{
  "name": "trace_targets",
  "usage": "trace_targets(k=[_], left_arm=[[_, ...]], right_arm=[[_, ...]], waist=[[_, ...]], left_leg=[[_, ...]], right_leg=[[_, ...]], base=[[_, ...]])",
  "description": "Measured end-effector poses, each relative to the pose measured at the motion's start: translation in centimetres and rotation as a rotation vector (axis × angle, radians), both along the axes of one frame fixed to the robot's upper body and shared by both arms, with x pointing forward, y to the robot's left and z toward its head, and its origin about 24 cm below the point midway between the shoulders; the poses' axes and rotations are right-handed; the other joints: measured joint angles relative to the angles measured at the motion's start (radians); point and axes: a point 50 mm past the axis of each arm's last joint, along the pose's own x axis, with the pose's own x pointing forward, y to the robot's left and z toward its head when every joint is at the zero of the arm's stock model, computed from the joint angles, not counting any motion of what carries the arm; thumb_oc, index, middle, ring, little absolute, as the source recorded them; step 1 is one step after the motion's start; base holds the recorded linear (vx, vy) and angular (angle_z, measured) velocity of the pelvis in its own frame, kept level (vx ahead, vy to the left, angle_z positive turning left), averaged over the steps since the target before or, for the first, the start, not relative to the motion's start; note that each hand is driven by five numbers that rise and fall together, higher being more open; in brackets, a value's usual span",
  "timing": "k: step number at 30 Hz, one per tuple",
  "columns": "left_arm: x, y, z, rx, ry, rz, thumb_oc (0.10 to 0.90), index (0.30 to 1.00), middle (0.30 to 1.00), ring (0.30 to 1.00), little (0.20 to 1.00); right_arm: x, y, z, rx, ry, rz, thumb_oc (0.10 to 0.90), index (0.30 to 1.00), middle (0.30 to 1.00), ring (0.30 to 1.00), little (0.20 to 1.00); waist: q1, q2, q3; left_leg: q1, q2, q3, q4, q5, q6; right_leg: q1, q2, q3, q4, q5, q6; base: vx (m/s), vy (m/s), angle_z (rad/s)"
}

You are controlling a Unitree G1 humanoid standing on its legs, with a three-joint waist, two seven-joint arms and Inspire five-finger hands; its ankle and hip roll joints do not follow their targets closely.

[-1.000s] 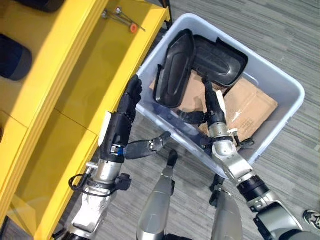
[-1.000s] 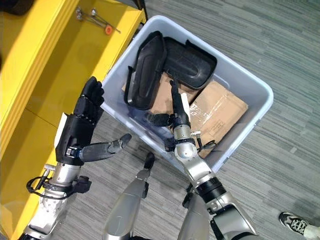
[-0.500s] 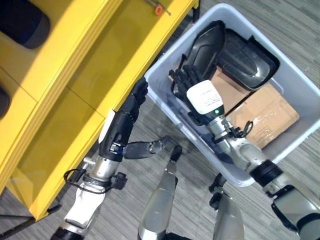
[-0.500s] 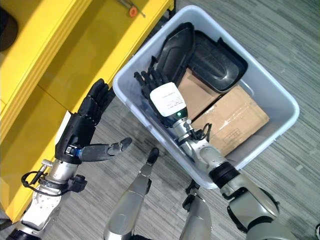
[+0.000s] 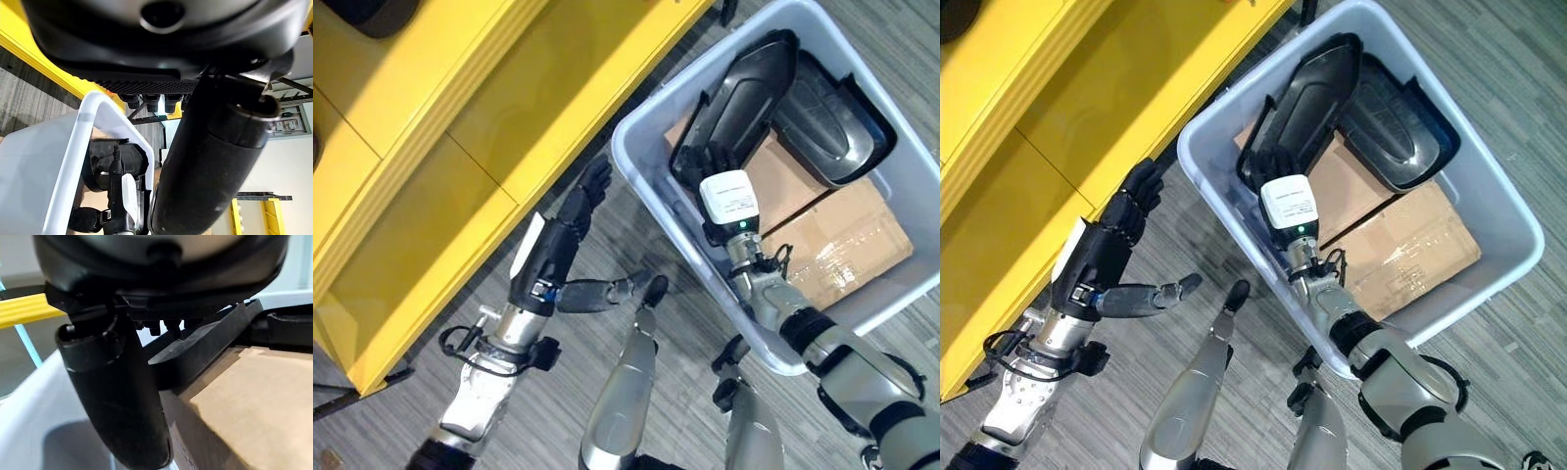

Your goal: Move parts from the plastic box to the shelf.

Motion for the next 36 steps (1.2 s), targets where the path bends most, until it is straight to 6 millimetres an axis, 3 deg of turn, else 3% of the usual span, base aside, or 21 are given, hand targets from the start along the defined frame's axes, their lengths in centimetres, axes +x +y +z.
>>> trace_targets(k=[19, 22, 24, 29, 30, 32, 36], left_arm=[[0.6, 0.0, 0.7, -0.034, -0.018, -0.007, 0.9, 1.0, 1.0, 1.0, 1.0], [0.6, 0.0, 0.7, -0.036, -0.018, -0.005, 0.9, 1.0, 1.0, 1.0, 1.0], [0.6, -0.2, 0.6, -0.045, -0.011, -0.008, 0.9, 1.0, 1.0, 1.0, 1.0], [0.5, -1.1, 0.0, -0.051, 0.01, -0.036, 0.9, 1.0, 1.0, 1.0, 1.0], [0.5, -1.3, -0.1, -0.056, 0.017, -0.037, 0.9, 1.0, 1.0, 1.0, 1.0], [0.5, -1.8, -0.4, -0.064, 0.027, -0.044, 0.9, 1.0, 1.0, 1.0, 1.0], [0.6, -2.5, -0.6, -0.065, 0.027, -0.037, 0.9, 1.0, 1.0, 1.0, 1.0]], right_arm=[[1.4, -0.2, 2.3, -0.024, -0.058, -0.14, 0.9, 1.0, 1.0, 1.0, 1.0], [1.8, -0.8, 2.2, 0.02, -0.052, -0.22, 0.855, 0.937, 0.937, 0.937, 0.937], [1.8, -0.1, 2.3, 0.068, -0.063, -0.27, 0.9, 1.0, 1.0, 1.0, 1.0], [2.1, 0.0, 3.4, 0.066, -0.123, -0.362, 0.9, 1.0, 1.0, 1.0, 1.0], [2.1, -0.2, 3.6, 0.076, -0.147, -0.375, 0.835, 0.909, 0.909, 0.909, 0.909], [2.1, -0.2, 4.1, 0.095, -0.198, -0.394, 0.4, 0.3, 0.3, 0.3, 0.3], [2.1, 0.2, 4.6, 0.095, -0.222, -0.399, 0.4, 0.3, 0.3, 0.3, 0.3]], waist=[[0.03, 0.0, 0.0], [0.034, 0.001, 0.0], [0.034, 0.001, 0.0], [0.03, 0.001, -0.002], [0.029, 0.001, -0.002], [0.028, 0.001, -0.002], [0.024, 0.002, -0.002]], left_leg=[[-0.082, -0.023, -0.04, 0.023, -0.011, -0.01], [-0.084, -0.027, -0.039, 0.024, -0.011, -0.007], [-0.087, -0.028, -0.039, 0.026, -0.007, 0.001], [-0.137, -0.03, -0.039, 0.05, -0.016, -0.003], [-0.147, -0.03, -0.039, 0.052, -0.016, -0.003], [-0.165, -0.032, -0.038, 0.056, -0.015, -0.002], [-0.176, -0.036, -0.038, 0.068, -0.018, -0.001]], right_leg=[[-0.035, -0.015, -0.049, -0.016, 0.005, 0.007], [-0.035, -0.019, -0.048, -0.018, 0.005, 0.012], [-0.036, -0.02, -0.049, -0.02, 0.008, 0.014], [-0.075, -0.02, -0.048, -0.016, 0.012, 0.011], [-0.083, -0.02, -0.048, -0.017, 0.015, 0.01], [-0.102, -0.021, -0.046, -0.017, 0.018, 0.009], [-0.108, -0.023, -0.045, -0.016, 0.019, 0.008]], base=[[0.01, 0.025, 0.06], [0.0, 0.012, 0.01], [0.0, 0.036, 0.03], [0.0, 0.0, 0.0], [0.0, 0.0, 0.0], [-0.01, 0.042, -0.02], [0.0, 0.009, 0.0]])
